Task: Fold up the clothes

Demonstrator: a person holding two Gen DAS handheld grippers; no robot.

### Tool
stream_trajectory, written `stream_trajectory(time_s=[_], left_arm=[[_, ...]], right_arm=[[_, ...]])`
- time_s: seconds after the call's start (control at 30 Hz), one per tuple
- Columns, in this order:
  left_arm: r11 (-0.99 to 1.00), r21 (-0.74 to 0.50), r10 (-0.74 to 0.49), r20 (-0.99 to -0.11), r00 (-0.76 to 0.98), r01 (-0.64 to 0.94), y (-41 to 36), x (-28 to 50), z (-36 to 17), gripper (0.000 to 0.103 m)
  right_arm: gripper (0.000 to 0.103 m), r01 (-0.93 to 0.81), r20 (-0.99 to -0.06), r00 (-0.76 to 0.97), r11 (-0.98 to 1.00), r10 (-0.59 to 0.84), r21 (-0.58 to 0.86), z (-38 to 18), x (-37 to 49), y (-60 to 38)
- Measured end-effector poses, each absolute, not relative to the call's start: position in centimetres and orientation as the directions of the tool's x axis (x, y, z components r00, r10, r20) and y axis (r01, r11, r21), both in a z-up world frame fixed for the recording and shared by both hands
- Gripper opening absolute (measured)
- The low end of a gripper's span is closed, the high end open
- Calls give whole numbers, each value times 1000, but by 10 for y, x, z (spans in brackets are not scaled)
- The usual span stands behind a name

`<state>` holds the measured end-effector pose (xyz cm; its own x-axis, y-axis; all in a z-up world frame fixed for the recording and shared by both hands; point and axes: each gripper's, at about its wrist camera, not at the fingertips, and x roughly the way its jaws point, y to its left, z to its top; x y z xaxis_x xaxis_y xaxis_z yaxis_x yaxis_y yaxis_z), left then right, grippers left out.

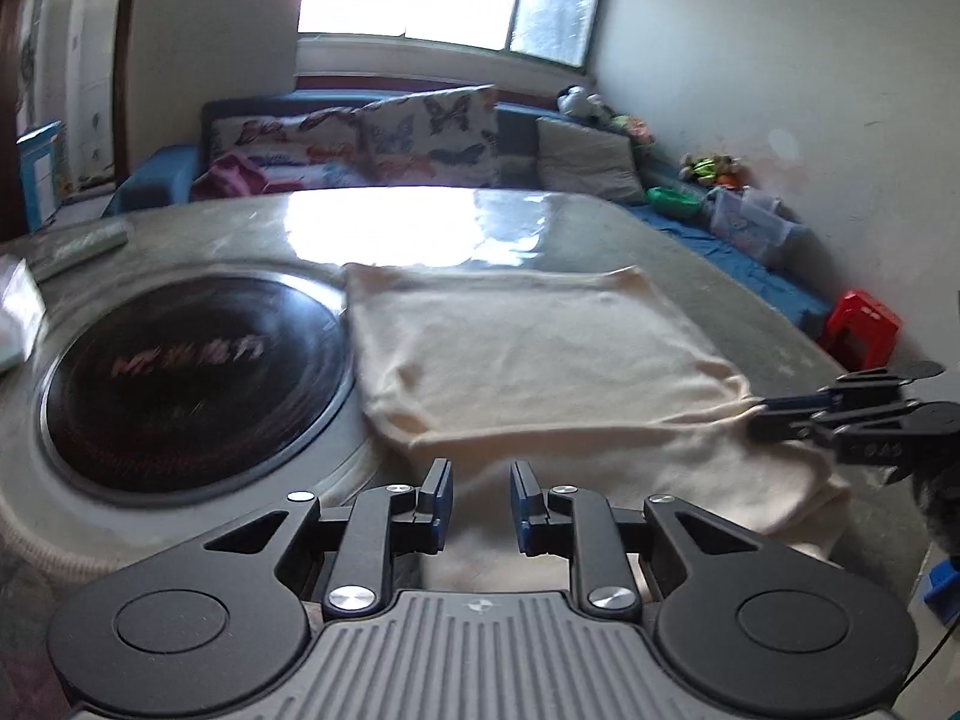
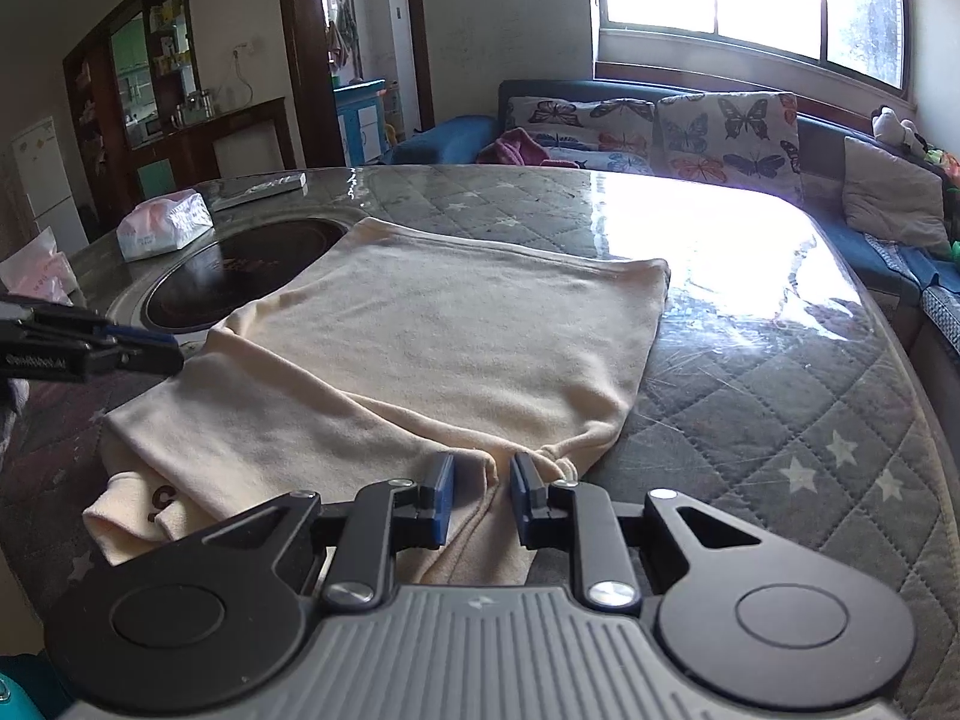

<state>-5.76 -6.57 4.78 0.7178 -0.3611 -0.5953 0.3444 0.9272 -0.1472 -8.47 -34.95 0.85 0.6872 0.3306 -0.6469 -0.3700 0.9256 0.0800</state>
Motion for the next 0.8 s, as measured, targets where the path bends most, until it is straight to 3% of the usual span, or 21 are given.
stream_trajectory(time_s=[0.13, 0.2, 0.3, 0.5, 0.63, 0.8], left_arm=[[917, -131, -375, -604, 703, 376, -83, -43, 42, 22], [925, -111, -350, -621, 701, 364, -85, -37, 35, 22], [932, -121, -337, -628, 701, 341, -82, -34, 31, 24], [943, -90, -306, -616, 726, 321, -78, -41, 34, 24], [942, -86, -307, -609, 731, 324, -78, -45, 42, 23], [901, -87, -391, -590, 706, 425, -94, -60, 49, 24]], right_arm=[[6, -372, -630, 707, 927, 320, 53, 13, -87, -346], [4, -375, -612, 726, 927, 314, 31, 20, -90, -344], [4, -377, -575, 757, 926, 311, 4, 30, -93, -341], [5, -344, -615, 736, 939, 283, 21, 13, -85, -348], [10, -358, -594, 747, 933, 300, 21, 23, -94, -350], [10, -457, -603, 708, 890, 367, 5, 33, -112, -338]])
